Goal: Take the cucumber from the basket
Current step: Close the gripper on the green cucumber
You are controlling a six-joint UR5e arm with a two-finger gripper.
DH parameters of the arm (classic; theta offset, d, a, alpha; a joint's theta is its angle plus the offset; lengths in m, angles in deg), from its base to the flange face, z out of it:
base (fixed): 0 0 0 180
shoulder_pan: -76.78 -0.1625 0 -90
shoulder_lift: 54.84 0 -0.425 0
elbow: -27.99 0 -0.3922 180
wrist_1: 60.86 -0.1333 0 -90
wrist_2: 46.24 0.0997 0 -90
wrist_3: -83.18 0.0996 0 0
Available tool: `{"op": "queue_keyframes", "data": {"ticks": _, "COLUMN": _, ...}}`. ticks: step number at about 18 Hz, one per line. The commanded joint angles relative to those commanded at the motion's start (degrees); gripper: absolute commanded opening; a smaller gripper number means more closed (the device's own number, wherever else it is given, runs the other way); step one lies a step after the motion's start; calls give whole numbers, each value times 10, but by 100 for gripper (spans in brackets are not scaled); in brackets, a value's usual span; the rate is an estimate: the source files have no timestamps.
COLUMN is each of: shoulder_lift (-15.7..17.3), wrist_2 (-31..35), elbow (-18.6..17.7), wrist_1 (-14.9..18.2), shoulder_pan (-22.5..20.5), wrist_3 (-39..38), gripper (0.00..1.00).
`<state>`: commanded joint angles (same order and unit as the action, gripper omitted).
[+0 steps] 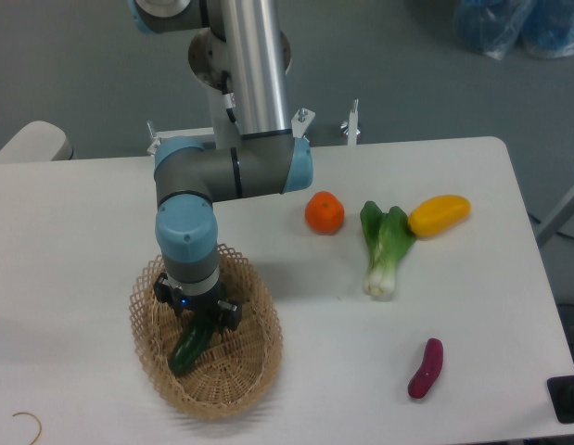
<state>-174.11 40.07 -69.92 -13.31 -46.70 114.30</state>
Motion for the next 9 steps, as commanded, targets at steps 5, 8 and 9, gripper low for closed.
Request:
{"op": "queue_keyframes", "data": {"ticks": 5, "shoulder_lift": 0, "wrist_2": 1, "elbow": 4, "wrist_1": 1, "shoulder_pan": 0, "wrist_3": 1, "gripper": 49}}
{"op": "queue_keyframes", "data": {"ticks": 8, "shoulder_lift": 1, "wrist_2": 1, "elbow": 5, "wrist_1": 0, "shoulder_pan": 0, "wrist_3": 1, "gripper": 47}}
{"op": "queue_keyframes", "data": {"ticks": 9, "shoulder_lift": 2, "wrist_2": 1, "elbow": 5, "wrist_1": 0, "shoulder_pan": 0, "wrist_3": 1, "gripper": 47}}
